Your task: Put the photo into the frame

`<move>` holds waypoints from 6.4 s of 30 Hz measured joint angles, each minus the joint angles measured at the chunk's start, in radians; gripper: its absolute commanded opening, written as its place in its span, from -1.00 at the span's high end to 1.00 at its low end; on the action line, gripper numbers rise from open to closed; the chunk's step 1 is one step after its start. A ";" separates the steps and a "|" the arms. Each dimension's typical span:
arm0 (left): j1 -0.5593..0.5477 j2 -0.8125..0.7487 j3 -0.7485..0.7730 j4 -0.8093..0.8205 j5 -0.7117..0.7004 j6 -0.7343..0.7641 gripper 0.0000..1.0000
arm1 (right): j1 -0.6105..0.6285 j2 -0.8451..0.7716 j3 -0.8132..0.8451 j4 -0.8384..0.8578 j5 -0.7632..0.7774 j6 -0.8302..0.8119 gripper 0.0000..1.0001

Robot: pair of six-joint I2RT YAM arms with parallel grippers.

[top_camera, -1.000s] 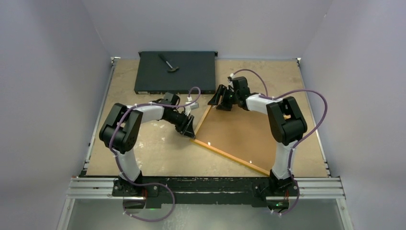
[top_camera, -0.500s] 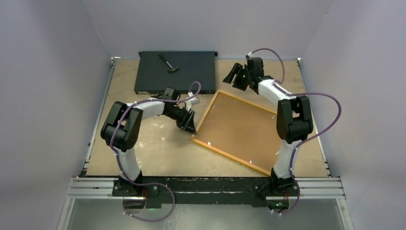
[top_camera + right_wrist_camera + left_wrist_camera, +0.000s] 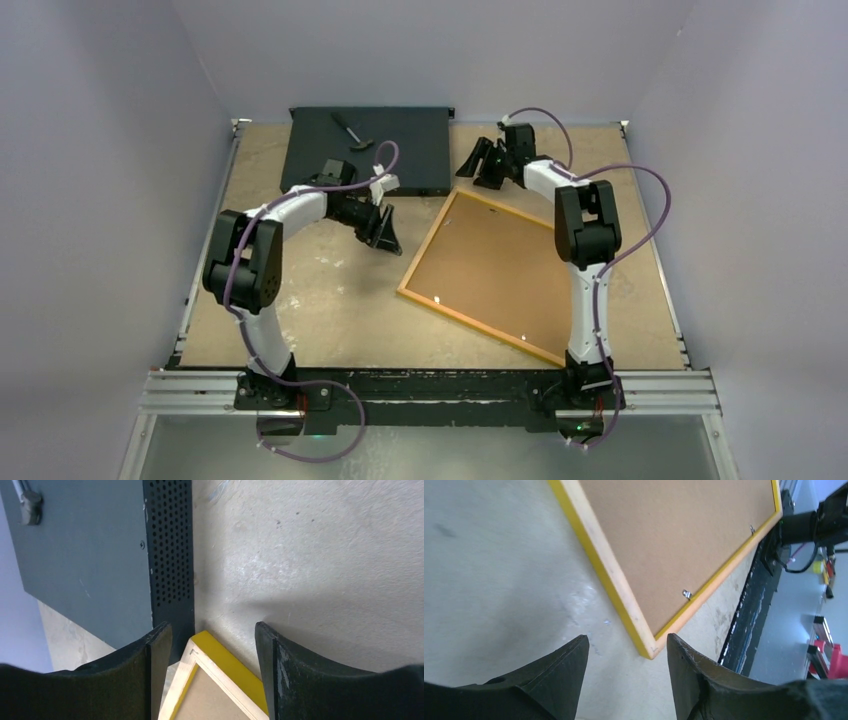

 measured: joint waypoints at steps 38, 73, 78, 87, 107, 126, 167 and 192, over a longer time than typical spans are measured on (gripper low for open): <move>-0.165 0.139 0.028 0.154 -0.100 -0.034 0.21 | -0.322 -0.740 -0.754 -0.200 0.220 0.089 -0.98; -0.132 -0.030 -0.033 -0.065 -0.043 0.054 0.25 | -0.190 -0.446 -0.329 -0.187 0.099 0.063 -0.65; -0.071 -0.041 0.002 -0.088 -0.044 0.059 0.25 | -0.156 -0.251 -0.123 -0.146 0.101 0.048 -0.46; -0.029 -0.061 0.005 -0.107 -0.074 0.051 0.24 | -0.002 -0.082 -0.063 -0.149 0.090 0.030 -0.30; -0.050 -0.077 -0.013 0.003 -0.109 -0.047 -0.03 | 0.114 -0.237 -0.340 0.001 0.026 0.029 -0.49; -0.196 0.145 -0.008 0.364 -0.159 -0.381 0.24 | 0.038 -0.673 -0.690 -0.008 -0.011 0.066 -0.40; -0.200 0.182 0.003 0.459 -0.156 -0.458 0.77 | 0.195 -0.497 -0.891 0.414 -0.190 0.286 -0.10; -0.196 0.182 0.003 0.455 -0.146 -0.457 0.81 | 0.213 -0.454 -0.874 0.470 -0.184 0.305 0.03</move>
